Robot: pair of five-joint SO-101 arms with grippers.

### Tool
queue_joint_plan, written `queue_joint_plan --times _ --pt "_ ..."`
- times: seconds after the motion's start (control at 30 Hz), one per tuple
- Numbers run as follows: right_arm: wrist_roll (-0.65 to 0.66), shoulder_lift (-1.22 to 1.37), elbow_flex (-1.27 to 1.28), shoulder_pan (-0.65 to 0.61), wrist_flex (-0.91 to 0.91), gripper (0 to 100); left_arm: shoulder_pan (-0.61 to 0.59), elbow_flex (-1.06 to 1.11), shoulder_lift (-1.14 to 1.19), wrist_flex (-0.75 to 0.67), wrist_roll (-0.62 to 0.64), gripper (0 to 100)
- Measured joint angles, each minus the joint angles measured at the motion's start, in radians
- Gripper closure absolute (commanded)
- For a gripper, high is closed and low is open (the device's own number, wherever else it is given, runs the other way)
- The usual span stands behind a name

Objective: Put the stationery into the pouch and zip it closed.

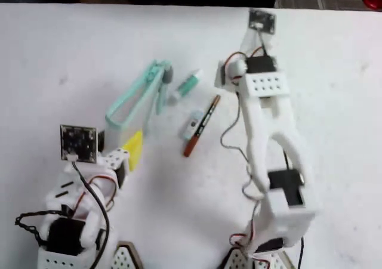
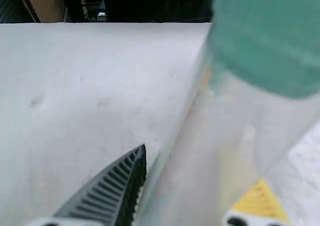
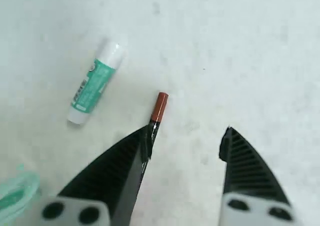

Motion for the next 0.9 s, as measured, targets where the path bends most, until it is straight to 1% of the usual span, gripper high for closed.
queue_joint_plan --times 0.1,0.23,0.43,0.53,0.6,0.7,0.73,0.8,0.83,0.9 --pt "-0.038 0.149 -0.074 0.002 -0.008 79.3 0.000 0.000 0.000 0.000 0.000 76" --pt "-0.057 0.341 -0.224 -0.021 -0.006 79.3 0.000 0.000 0.000 0.000 0.000 76" --pt "-0.058 0.551 -0.500 -0.078 0.123 79.6 0.000 0.000 0.000 0.000 0.000 76" --pt "-0.058 0.644 -0.618 -0.086 0.166 80.0 0.000 0.000 0.000 0.000 0.000 76" --pt "-0.058 0.698 -0.689 -0.084 0.193 83.7 0.000 0.000 0.000 0.000 0.000 76" --pt "-0.058 0.760 -0.789 -0.075 0.255 97.0 0.000 0.000 0.000 0.000 0.000 76" --pt "-0.058 0.778 -0.821 -0.074 0.278 99.2 0.000 0.000 0.000 0.000 0.000 76" --pt "-0.058 0.812 -0.885 -0.068 0.322 96.5 0.000 0.000 0.000 0.000 0.000 76" --pt "-0.058 0.830 -0.916 -0.066 0.342 98.1 0.000 0.000 0.000 0.000 0.000 76" --pt "-0.058 0.861 -0.970 -0.064 0.373 98.0 0.000 0.000 0.000 0.000 0.000 76"
